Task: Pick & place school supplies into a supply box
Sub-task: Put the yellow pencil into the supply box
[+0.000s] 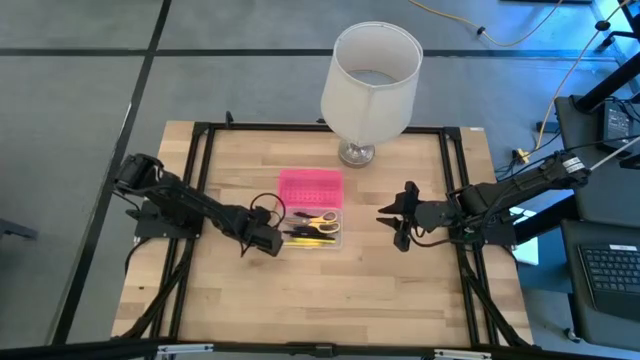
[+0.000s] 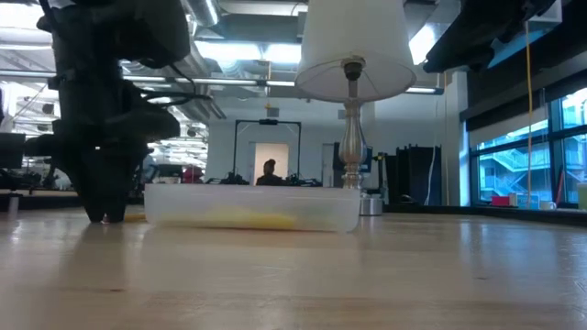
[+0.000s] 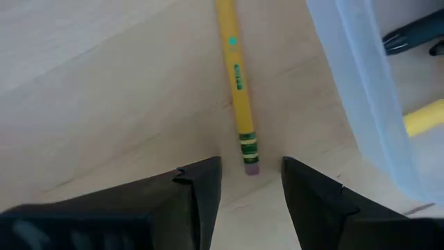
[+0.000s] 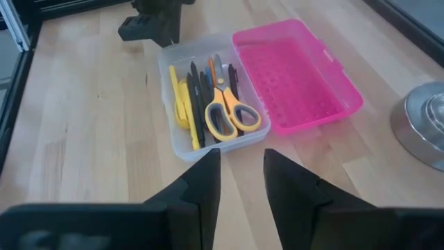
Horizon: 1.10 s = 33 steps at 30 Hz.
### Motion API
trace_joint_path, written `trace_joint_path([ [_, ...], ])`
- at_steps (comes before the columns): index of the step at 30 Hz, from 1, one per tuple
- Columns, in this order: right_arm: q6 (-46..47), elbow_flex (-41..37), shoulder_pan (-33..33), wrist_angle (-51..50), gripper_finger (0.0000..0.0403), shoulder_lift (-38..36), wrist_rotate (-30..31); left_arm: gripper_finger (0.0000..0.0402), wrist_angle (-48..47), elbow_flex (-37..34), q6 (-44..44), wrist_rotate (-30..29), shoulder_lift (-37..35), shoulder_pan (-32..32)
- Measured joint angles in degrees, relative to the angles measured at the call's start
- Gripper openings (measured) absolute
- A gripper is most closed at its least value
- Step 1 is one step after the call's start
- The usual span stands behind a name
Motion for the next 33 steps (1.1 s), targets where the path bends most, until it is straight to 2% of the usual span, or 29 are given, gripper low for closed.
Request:
trace_joint_path([
  [7, -0.1, 0.0, 0.0, 0.0, 0.0114, 0.0, 0.0, 0.0137, -0.5, 0.1, -0.1, 0.3, 1.9, 0.1],
  [17, -0.1, 0.0, 0.0, 0.0, 0.0114, 0.0, 0.0, 0.0062, -1.1, 0.0, 0.0, -1.6, 2.0, 0.1],
  [27, -0.2, 0.0, 0.0, 0.0, 0.0114, 0.0, 0.0, 0.0040, -0.8, 0.0, 1.2, -2.8, 2.1, 0.1],
  [33, -0.3, 0.0, 0.0, 0.0, 0.0114, 0.0, 0.0, 0.0008, -0.9, 0.0, 3.4, -2.8, 2.1, 0.1],
])
